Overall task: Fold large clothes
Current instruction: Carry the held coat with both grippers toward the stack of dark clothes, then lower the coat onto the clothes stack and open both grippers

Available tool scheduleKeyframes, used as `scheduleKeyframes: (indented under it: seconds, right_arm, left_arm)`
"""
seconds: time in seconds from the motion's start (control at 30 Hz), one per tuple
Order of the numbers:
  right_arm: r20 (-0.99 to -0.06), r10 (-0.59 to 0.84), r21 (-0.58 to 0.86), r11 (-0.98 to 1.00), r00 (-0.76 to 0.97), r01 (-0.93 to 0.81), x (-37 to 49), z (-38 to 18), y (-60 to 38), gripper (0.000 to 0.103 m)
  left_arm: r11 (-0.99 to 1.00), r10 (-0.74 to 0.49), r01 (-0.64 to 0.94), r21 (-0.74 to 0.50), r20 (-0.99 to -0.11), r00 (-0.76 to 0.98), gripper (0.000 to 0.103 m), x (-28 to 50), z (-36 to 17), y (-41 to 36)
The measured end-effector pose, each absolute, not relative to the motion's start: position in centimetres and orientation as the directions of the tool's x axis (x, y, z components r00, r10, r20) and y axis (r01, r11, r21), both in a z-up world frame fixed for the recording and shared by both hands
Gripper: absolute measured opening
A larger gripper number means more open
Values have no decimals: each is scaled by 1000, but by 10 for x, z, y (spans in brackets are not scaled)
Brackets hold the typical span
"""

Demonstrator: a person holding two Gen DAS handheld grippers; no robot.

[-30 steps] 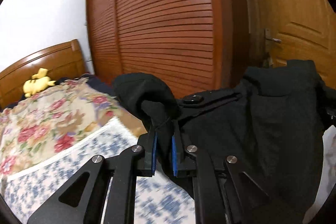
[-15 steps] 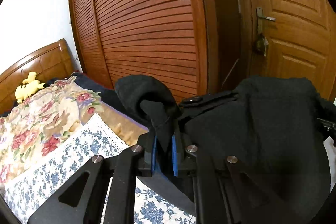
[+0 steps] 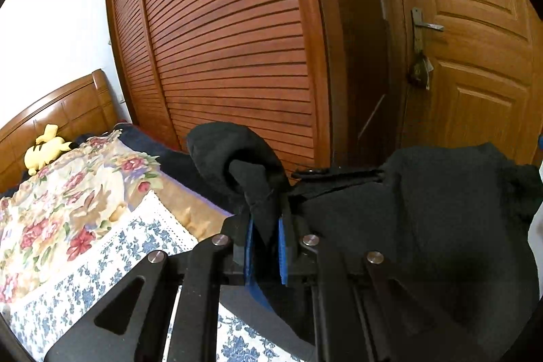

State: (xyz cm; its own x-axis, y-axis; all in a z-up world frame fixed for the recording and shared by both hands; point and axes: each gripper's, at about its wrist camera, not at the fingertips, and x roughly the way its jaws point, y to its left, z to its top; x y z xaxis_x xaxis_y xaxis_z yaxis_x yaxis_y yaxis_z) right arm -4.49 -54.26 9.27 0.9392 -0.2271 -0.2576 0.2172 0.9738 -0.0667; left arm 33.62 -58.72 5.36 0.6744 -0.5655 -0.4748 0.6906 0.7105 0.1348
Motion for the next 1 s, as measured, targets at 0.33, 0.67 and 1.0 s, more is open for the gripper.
scheduleKeyframes:
  seconds: [0.33,0.67,1.0]
  right_arm:
    - [-525,-178,61,968,832,245,5,57,-598,59]
    - [-428,-178,-21,982,886,187,-94,85,-556,59]
    - [-608,-217,111,929,764,352,-109,49,-647,47]
  left_arm:
    - [692,-591,717,84,-504,630,44,333,42,-562]
    - [543,-678,831,121,-520,519,84,276,26,-573]
    - [543,-678,837,59,-558,479,84,276,3,-574]
